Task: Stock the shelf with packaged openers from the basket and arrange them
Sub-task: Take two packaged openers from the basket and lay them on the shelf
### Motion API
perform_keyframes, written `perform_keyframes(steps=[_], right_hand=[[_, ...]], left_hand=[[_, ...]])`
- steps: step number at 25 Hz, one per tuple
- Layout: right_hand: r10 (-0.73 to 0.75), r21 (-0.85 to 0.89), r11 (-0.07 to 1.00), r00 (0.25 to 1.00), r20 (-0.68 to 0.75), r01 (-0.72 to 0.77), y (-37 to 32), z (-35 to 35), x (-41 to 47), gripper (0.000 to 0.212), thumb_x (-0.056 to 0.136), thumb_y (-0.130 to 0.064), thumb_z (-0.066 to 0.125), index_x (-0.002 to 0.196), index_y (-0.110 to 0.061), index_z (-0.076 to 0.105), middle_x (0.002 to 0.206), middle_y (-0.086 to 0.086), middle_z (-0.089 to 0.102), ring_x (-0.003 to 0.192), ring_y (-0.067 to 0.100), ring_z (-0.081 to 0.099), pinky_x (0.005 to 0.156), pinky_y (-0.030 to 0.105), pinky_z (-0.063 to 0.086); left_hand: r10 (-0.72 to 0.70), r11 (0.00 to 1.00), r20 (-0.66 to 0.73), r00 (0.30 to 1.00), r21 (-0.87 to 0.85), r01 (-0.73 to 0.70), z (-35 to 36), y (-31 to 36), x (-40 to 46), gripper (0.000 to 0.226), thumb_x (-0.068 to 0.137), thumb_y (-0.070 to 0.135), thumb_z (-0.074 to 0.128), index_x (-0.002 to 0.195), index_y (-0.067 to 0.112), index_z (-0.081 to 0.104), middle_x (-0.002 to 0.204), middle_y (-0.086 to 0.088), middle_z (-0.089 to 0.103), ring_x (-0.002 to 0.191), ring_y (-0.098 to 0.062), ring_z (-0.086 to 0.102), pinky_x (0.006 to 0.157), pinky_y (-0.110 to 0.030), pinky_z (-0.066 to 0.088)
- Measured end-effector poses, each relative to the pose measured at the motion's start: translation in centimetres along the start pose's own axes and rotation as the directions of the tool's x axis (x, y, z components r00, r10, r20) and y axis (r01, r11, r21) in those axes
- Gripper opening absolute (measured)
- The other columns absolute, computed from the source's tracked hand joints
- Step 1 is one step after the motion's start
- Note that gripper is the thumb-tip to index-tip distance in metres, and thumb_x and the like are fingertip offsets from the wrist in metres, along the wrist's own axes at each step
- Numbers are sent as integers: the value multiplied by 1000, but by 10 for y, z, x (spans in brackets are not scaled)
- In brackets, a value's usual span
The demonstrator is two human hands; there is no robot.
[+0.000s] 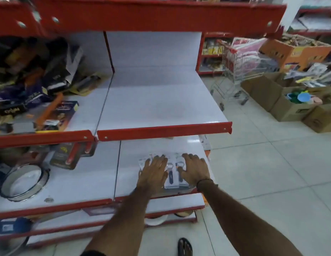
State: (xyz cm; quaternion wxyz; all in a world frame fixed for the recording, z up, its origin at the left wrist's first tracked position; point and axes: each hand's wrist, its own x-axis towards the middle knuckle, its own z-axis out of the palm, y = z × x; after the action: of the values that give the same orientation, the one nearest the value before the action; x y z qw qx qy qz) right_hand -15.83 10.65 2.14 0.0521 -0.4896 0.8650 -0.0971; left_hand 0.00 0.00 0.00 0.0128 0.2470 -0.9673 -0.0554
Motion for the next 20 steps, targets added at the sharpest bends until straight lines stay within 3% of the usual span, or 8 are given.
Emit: perform_keyframes(steps=[3,6,8,11,14,16,18,20], right_hand=[[49,-14,999,989,137,-47,20,31,25,59,94,-51,46,145,-24,37,148,2,51,135,28,48,116,51,29],[44,-100,995,973,226,-22,38,56,57,72,98,-51,39,157,-21,11,166,4,18,153,28,16,122,55,5],[19,-127,992,974,226,10,43,62,76,72,100,-45,36,158,-19,2,167,4,9,155,27,7,123,57,0],[-3,-85,996,969,247,25,45,63,98,63,100,-33,39,156,-13,17,162,10,29,150,30,25,122,56,15],[-27,-41,999,986,164,34,50,56,109,50,97,-28,46,144,-11,41,144,11,52,132,32,47,109,50,36],[-31,-21,999,994,107,33,51,48,108,42,96,-28,48,135,-13,53,136,9,58,125,30,51,102,46,40],[-24,2,1000,996,83,24,48,37,102,37,94,-26,50,128,-14,60,128,8,61,119,28,54,98,44,43],[-9,60,998,997,82,4,42,25,91,34,92,-24,52,122,-13,63,124,9,63,115,29,57,97,44,47]], left_hand=[[-90,992,-18,996,92,92,22,-5,36,63,101,48,39,157,19,29,166,-4,24,154,-32,22,124,-60,12],[-88,994,117,989,73,79,48,-12,77,64,104,44,30,159,15,16,169,-6,12,157,-33,6,126,-59,6],[-71,996,107,992,64,65,57,-13,96,62,104,38,36,158,11,21,168,-9,19,156,-35,9,126,-59,7],[-71,997,72,995,31,68,63,-9,113,61,94,24,61,149,5,41,153,-17,49,148,-39,34,124,-60,18],[-114,993,-24,993,-30,113,62,-7,125,47,81,11,72,126,3,65,127,-17,68,126,-38,57,118,-59,31],[-126,987,-64,990,-109,119,52,-7,127,33,82,7,71,115,4,71,119,-15,72,118,-36,62,116,-56,35],[-161,973,26,987,-161,163,36,-6,124,31,89,11,65,119,9,69,125,-11,68,118,-31,60,116,-49,38],[-196,944,78,977,-256,210,21,-3,116,32,91,9,62,123,12,66,126,-10,68,111,-29,64,106,-43,50]])
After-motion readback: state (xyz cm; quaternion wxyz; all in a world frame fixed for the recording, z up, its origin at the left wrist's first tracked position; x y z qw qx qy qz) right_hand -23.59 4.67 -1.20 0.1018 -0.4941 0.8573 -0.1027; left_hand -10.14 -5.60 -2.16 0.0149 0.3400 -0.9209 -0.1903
